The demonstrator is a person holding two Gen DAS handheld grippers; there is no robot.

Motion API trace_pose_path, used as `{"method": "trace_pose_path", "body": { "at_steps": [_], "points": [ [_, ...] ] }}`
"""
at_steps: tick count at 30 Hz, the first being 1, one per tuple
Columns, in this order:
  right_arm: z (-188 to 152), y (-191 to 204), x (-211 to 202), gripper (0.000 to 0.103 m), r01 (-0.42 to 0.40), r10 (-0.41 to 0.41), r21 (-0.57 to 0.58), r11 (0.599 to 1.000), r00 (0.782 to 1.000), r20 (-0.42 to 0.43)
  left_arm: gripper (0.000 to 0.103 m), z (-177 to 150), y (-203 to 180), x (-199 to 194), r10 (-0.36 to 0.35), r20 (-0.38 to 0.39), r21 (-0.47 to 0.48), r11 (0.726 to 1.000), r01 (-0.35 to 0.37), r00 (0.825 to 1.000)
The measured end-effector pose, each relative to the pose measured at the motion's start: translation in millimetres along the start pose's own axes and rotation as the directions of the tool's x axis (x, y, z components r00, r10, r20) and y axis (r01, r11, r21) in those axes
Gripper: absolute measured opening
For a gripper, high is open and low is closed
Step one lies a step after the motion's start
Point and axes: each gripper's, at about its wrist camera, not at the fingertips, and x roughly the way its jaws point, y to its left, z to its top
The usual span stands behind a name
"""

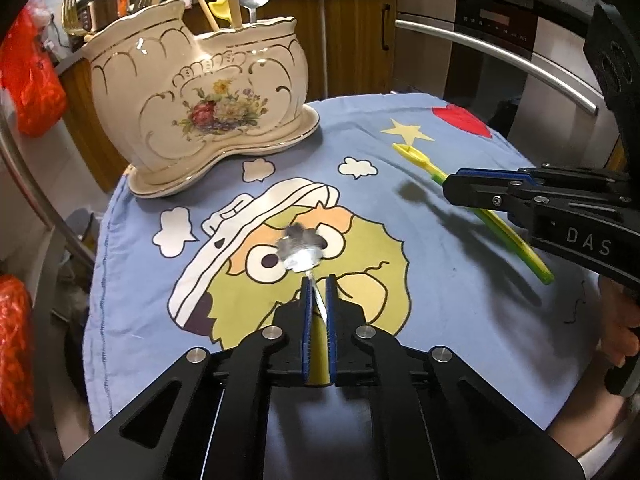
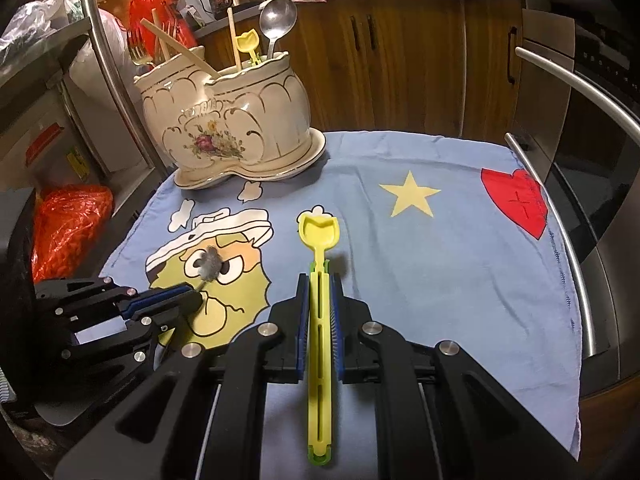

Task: Organize utensils
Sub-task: 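Lift the spoon and spatula and carry both over the ceramic holder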

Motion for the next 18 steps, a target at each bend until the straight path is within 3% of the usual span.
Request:
{"method": "trace_pose_path", "body": {
  "at_steps": [7,10,18],
  "points": [
    [1,1,-2,0.010,-0.013,0.013,0.014,1.000,1.000,0.016,0.004,1,11,-18,-0.057,0.067,-0.043,0.997,0.060,0.996],
    [2,1,-3,0.010,-0.019,0.019,0.023,1.000,1.000,0.024,0.004,0,17,-31,-0.104,0.115,-0.060,0.992,0.111,0.988],
    [7,8,-11,0.010,-0.046,0.043,0.037,0.998,0.995,0.085,0.004,1,31,-60,-0.139,0.206,-0.059,0.986,0.155,0.969]
  ]
}}
